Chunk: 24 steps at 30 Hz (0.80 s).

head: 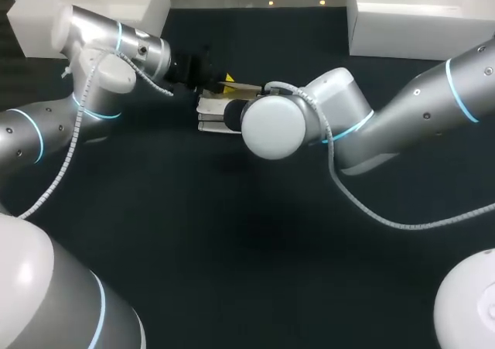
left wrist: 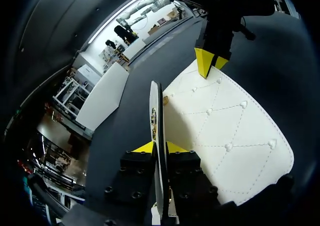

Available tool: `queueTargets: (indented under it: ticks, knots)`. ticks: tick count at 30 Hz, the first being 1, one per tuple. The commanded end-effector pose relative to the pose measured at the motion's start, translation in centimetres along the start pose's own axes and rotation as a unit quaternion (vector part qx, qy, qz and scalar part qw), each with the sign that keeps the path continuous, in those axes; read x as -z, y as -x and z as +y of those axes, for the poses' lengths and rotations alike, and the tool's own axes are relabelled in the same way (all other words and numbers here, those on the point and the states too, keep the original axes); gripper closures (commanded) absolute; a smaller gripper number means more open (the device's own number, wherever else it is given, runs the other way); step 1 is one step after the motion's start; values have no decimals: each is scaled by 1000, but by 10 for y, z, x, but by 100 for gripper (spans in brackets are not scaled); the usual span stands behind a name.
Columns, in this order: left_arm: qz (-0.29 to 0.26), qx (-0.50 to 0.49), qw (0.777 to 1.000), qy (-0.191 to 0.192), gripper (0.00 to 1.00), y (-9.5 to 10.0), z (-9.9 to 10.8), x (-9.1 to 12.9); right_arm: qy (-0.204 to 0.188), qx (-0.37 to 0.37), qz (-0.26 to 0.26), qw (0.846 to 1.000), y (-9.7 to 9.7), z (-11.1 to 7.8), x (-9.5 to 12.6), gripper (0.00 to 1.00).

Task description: Pick up the bag, open it, inspect its contents, close it, and place it on the opposite side

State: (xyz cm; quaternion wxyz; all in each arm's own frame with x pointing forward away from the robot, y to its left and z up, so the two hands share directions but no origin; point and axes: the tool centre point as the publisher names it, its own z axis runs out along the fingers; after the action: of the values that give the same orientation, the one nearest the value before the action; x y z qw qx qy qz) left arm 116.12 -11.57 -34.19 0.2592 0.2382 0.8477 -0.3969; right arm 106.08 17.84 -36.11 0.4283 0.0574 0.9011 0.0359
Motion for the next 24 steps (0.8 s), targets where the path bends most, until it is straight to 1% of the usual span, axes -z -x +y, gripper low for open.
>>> queueTargets:
  ticks: [1,5,8,9,10,11,12,14,24]
  knots:
    - [-6,3,1000,8,50,5,-8,11,0,-1,-3,1000,-1,0,0,100]
    - [-13,4,1000,12,51,8,-11,18,0,-1,-3,1000,-1,0,0,100]
    - [-14,4,1000,12,62,9,-12,20,0,-1,-3,1000,-1,0,0,100]
    - [-14,4,1000,13,64,9,-13,20,0,-1,-3,1000,-1,0,0,100]
    - [-14,4,1000,13,69,9,-13,20,0,-1,-3,1000,-1,0,0,100]
    - [-14,3,1000,14,71,10,-13,19,0,-1,-3,1000,-1,0,0,100]
    - [-14,3,1000,14,78,9,-13,18,0,-1,-3,1000,-1,0,0,100]
    - [-14,1,1000,15,100,7,-13,16,0,-1,-3,1000,-1,0,0,100]
    - [-13,-11,1000,12,100,-22,-16,16,0,-1,-3,1000,-1,0,0,100]
